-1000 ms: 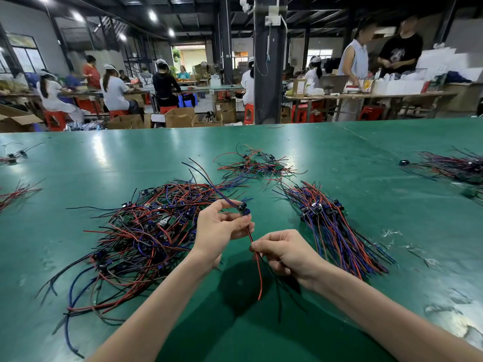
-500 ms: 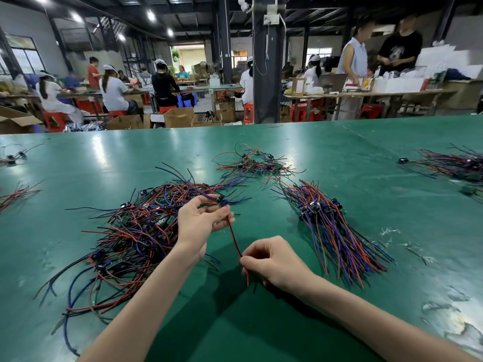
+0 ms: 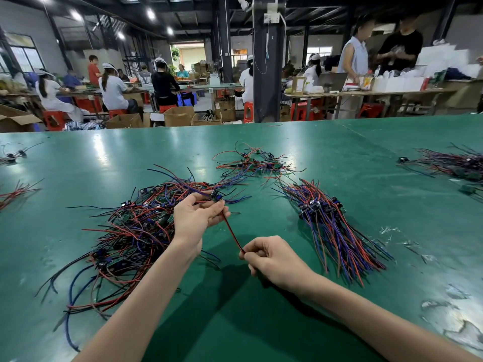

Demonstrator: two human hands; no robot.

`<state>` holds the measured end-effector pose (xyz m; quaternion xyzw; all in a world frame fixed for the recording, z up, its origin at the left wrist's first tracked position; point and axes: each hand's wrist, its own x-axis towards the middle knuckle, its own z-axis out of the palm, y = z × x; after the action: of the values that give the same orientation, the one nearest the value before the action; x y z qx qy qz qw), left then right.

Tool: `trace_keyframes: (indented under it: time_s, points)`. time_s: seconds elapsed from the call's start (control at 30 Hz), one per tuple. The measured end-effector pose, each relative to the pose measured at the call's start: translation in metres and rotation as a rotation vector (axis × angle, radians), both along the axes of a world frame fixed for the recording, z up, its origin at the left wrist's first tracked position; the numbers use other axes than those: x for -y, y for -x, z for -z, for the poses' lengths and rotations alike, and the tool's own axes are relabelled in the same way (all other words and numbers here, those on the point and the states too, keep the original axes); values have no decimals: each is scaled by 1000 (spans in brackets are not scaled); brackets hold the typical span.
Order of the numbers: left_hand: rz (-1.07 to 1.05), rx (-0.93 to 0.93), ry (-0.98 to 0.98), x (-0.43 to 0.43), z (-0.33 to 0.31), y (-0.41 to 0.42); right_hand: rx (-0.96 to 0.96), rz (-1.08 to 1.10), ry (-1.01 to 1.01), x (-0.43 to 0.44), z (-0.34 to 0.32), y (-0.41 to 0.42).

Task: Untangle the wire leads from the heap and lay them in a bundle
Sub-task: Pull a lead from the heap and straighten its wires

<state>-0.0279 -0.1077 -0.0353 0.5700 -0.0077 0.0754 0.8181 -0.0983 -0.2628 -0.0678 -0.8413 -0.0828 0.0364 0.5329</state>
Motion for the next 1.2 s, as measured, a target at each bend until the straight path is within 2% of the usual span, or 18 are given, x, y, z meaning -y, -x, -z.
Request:
trace_keyframes:
  time_s: [0.2, 0.37, 0.6, 0.93, 1.0, 1.13, 1.17, 1.2]
  points:
    - [-8, -11, 2, -1, -2, -1, 30, -74, 17, 0, -1, 3]
    - [-20, -26, 1, -2, -1, -1, 86, -128, 112, 1, -3, 4]
    - [-24, -21, 17, -3, 0, -4, 85, -88, 118, -1, -1, 4]
    - [-38, -9, 49, -4, -1, -5, 96, -151, 196, 0, -4, 7]
    - [-42, -7, 48, -3, -2, -4, 22, -138, 110, -1, -7, 7]
    - [-43, 6, 43, -3, -6, -2, -365, -142, -420, -1, -14, 7]
    - [-44, 11, 45, -4, -7, -2, -382, -140, -440, 1, -15, 6]
    - [-45, 14, 44, -4, -7, -1, -333, -133, -359, 2, -14, 6]
